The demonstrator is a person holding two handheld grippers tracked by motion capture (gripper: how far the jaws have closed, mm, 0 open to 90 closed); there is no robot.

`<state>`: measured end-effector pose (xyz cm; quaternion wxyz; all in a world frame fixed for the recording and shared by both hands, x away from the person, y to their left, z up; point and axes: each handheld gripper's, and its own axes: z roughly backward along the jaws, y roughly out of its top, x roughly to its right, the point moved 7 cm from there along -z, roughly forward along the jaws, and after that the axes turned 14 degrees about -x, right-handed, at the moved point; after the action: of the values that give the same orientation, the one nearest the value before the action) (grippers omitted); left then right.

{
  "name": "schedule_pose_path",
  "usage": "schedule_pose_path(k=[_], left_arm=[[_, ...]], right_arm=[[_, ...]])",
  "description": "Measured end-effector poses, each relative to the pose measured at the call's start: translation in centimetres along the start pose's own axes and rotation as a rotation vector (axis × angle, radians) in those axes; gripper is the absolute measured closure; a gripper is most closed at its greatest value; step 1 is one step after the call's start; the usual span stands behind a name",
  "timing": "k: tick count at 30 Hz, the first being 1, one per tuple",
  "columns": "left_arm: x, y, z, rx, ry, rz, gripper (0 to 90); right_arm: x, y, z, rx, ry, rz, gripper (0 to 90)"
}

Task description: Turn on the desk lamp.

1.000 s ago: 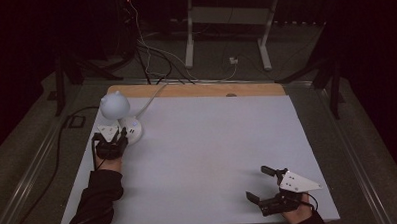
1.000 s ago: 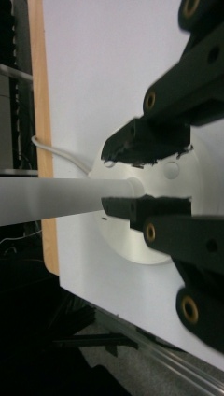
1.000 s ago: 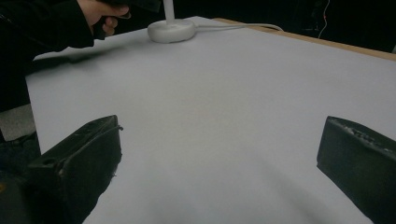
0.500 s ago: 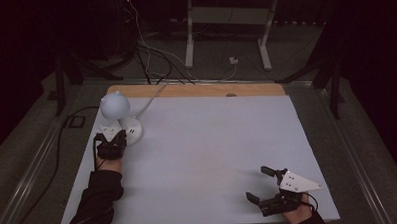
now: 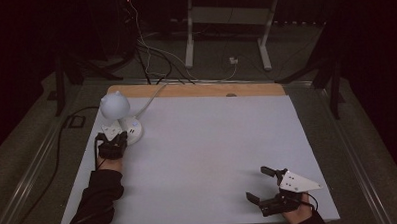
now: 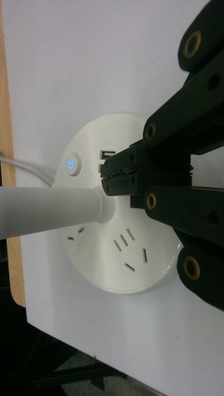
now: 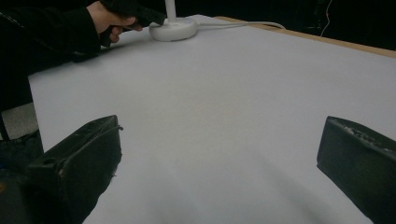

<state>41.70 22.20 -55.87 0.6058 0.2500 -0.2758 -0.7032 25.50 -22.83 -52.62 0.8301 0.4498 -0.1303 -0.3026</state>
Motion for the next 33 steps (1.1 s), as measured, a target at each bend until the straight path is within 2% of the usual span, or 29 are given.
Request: schedule_pose_path(k=[13, 16, 18, 20, 22, 23, 27, 30, 31, 33], left_arm=[[0.2, 0.1, 0.0, -0.017, 0.01, -0.028, 90.0], [0.2, 0.1, 0.0, -0.021, 0.035, -0.05, 90.0], [0.3, 0.2, 0.0, -0.034, 0.036, -0.051, 90.0], [0.4, 0.2, 0.0, -0.033, 0.059, -0.088, 90.0], [0.2, 0.4, 0.3, -0.027, 0.015, -0.038, 90.0], [0.1, 0.5, 0.6, -0.013, 0.004, -0.027, 90.0], [0.2, 1.2, 2.1, 0.025, -0.008, -0.023, 90.0], [0.4, 1.2, 2.8, 0.026, -0.015, -0.016, 89.1], [0.5, 1.2, 2.8, 0.023, -0.018, -0.013, 84.9], [0.7, 1.2, 3.0, 0.016, -0.027, -0.007, 83.8]], right_arm=[[0.0, 0.0, 0.0, -0.001, 0.003, -0.001, 0.0], [0.0, 0.0, -0.1, -0.003, 0.004, -0.002, 0.0], [-0.1, -0.1, -0.1, -0.007, 0.004, 0.0, 0.0], [-0.1, -0.1, -0.1, -0.008, 0.005, 0.0, 0.0], [0.0, 0.0, -0.1, -0.006, 0.001, 0.0, 0.0], [0.0, 0.0, -0.1, -0.006, 0.001, 0.0, 0.0], [0.1, -0.1, 0.1, -0.003, -0.003, -0.003, 0.0], [0.0, 0.0, 0.0, -0.004, -0.002, 0.002, 0.0], [0.0, 0.0, 0.0, -0.004, -0.002, 0.003, 0.0], [0.0, 0.0, 0.0, -0.004, -0.004, 0.004, 0.0]])
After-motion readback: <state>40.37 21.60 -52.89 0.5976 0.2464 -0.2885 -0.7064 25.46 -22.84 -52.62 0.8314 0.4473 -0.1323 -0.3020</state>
